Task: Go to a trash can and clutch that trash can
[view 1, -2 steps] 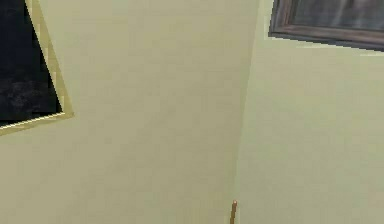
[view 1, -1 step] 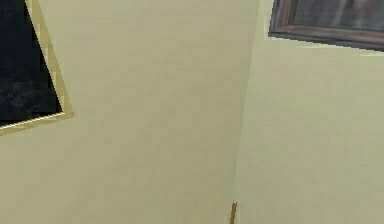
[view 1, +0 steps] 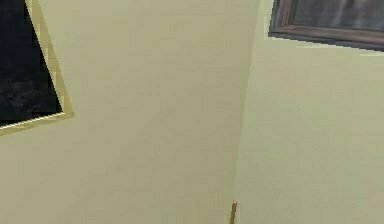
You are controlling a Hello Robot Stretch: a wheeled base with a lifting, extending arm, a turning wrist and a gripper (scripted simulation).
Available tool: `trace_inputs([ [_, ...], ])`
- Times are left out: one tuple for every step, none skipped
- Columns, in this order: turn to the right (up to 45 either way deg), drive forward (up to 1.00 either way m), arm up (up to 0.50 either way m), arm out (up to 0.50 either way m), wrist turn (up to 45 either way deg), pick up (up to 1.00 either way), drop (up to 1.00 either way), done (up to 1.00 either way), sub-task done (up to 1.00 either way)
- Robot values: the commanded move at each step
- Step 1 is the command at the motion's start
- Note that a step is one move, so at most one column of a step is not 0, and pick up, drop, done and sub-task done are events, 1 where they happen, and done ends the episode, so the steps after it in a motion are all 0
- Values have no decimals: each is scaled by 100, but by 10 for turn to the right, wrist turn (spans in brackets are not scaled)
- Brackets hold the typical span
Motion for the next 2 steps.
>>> trace_inputs([
  [0, 0, -30, 0, 0, 0, 0, 0, 0],
  [0, 0, 0, 0, 0, 100, 0, 0, 0],
])
